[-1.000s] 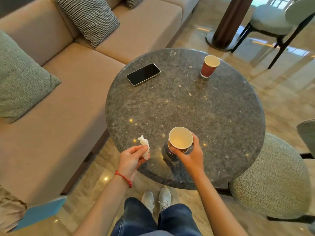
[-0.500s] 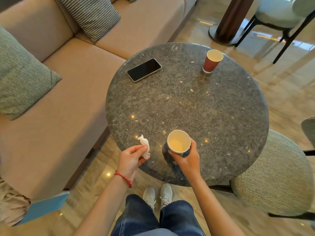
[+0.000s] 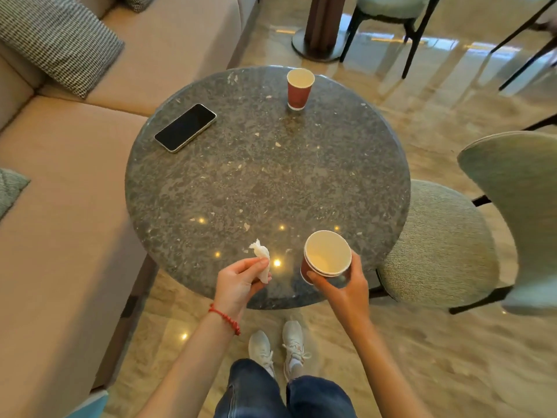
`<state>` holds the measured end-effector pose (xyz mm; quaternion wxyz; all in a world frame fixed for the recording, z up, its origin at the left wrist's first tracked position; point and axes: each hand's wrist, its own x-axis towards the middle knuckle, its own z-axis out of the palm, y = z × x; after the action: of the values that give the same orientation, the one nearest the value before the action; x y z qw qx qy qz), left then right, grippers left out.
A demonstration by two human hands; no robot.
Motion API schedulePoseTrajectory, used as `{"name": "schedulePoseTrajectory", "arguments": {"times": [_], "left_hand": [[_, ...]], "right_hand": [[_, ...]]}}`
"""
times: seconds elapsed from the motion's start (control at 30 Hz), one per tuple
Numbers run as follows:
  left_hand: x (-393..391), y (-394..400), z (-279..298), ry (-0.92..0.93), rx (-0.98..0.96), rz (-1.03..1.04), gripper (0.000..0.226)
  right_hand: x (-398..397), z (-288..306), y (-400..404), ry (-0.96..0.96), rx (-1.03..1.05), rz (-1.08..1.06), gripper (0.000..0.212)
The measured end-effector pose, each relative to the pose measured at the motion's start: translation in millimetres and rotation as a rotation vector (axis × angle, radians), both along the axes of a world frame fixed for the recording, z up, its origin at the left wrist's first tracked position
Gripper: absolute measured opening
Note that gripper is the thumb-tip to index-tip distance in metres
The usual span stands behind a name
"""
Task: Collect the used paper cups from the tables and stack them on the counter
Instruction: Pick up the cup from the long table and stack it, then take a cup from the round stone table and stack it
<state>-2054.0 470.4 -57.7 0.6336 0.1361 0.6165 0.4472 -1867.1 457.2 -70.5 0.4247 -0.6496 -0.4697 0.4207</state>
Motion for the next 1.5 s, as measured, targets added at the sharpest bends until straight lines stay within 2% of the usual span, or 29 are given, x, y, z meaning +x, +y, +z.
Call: {"name": "schedulePoseTrajectory", "arguments": {"times": [0.3, 0.6, 0.87, 1.0, 1.13, 1.5], "left_hand": [[89.8, -17.6, 9.9, 0.022, -0.002, -0.299, 0.004], [237.0, -74.0, 10.7, 0.034, 0.011, -0.581, 0.004], [402.9, -165.3, 12.9, -0.007, 0.006, -0.941, 0.004], [468.2, -206.9, 17.8, 0.006, 0.005, -1.129, 0.009], [527.3, -245.7, 27.2, 0.04, -0.007, -1.326, 0.005], [666.8, -286.0, 29.2, 0.009, 0.017, -1.569, 0.007]], "right_hand": [[74.3, 7.6, -72.7, 0.128, 0.018, -0.289, 0.065], [188.4, 9.9, -180.7, 0.206, 0.033, -0.567, 0.056], [300.6, 7.4, -311.8, 0.184, 0.059, -0.915, 0.055], [334.4, 10.3, -366.6, 0.129, 0.075, -1.113, 0.055], [357.9, 14.5, -412.7, 0.082, 0.069, -1.326, 0.055], [443.3, 12.6, -454.5, 0.055, 0.054, -1.613, 0.052]]}}
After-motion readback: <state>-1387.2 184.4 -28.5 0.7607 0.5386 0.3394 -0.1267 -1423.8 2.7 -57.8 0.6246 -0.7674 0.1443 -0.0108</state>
